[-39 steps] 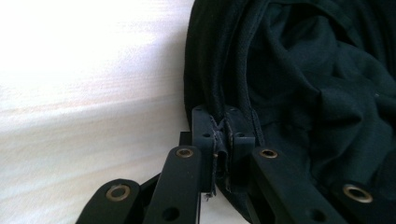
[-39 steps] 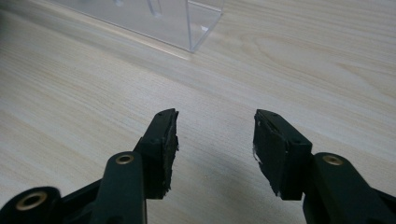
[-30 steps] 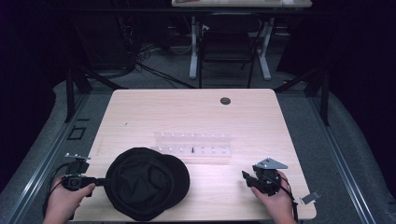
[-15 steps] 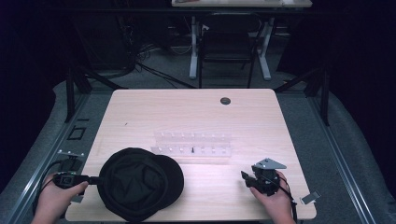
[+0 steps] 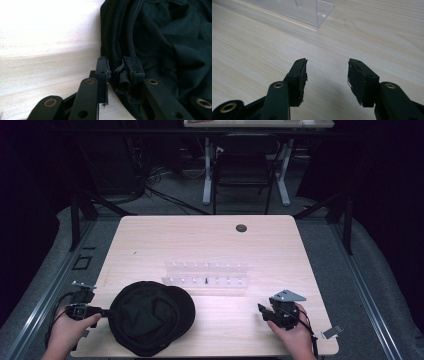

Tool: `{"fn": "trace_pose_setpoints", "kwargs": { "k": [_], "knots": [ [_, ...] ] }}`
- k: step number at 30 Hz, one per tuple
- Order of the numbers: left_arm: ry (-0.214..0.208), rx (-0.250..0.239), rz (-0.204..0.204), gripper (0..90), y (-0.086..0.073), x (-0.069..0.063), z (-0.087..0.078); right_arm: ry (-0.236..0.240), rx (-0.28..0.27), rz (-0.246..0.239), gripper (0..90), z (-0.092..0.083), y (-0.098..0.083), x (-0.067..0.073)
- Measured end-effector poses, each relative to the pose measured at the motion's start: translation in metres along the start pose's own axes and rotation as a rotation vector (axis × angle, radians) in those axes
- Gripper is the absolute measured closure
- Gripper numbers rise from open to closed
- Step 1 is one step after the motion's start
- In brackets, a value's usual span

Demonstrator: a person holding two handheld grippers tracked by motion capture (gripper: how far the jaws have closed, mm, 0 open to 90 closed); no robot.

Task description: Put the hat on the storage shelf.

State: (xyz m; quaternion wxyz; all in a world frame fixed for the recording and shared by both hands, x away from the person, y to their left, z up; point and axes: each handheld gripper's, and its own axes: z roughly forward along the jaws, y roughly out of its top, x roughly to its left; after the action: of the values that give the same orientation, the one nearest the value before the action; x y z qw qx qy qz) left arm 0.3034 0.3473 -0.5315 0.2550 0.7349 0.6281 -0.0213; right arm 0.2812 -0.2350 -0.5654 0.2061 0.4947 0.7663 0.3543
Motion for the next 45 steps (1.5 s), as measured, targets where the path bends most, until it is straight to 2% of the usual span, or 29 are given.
{"fn": "trace_pose_setpoints", "kwargs": {
  "k": [3,7,18,25,31,34,38,45],
  "knots": [
    [0.003,0.002,0.003,75.0,0.001,0.0,0.002,0.0,0.003,-0.003,48.6,0.0,0.0,0.0],
    [0.035,0.011,0.014,75.5,0.001,-0.002,0.006,0.001,0.004,-0.003,48.5,0.0,0.0,0.0],
    [0.045,0.028,0.024,83.4,0.003,-0.007,0.011,0.003,0.002,0.0,48.3,-0.001,0.0,0.0],
    [0.054,0.044,0.03,84.6,0.007,-0.01,0.009,0.002,0.0,0.004,48.2,0.0,0.0,0.0],
    [0.04,0.056,0.033,85.0,0.01,-0.01,0.003,0.0,-0.004,0.007,48.1,-0.001,0.0,-0.001],
    [0.021,0.055,0.013,85.1,0.012,-0.011,0.0,-0.003,-0.01,0.008,48.1,-0.001,0.0,-0.001],
    [-0.001,0.062,0.011,85.3,0.014,-0.011,-0.006,-0.001,-0.004,0.006,48.0,-0.001,0.0,-0.001],
    [-0.044,0.044,0.008,85.3,0.017,-0.016,-0.02,0.001,-0.003,0.007,48.1,-0.001,0.0,-0.001]
  ]
}}
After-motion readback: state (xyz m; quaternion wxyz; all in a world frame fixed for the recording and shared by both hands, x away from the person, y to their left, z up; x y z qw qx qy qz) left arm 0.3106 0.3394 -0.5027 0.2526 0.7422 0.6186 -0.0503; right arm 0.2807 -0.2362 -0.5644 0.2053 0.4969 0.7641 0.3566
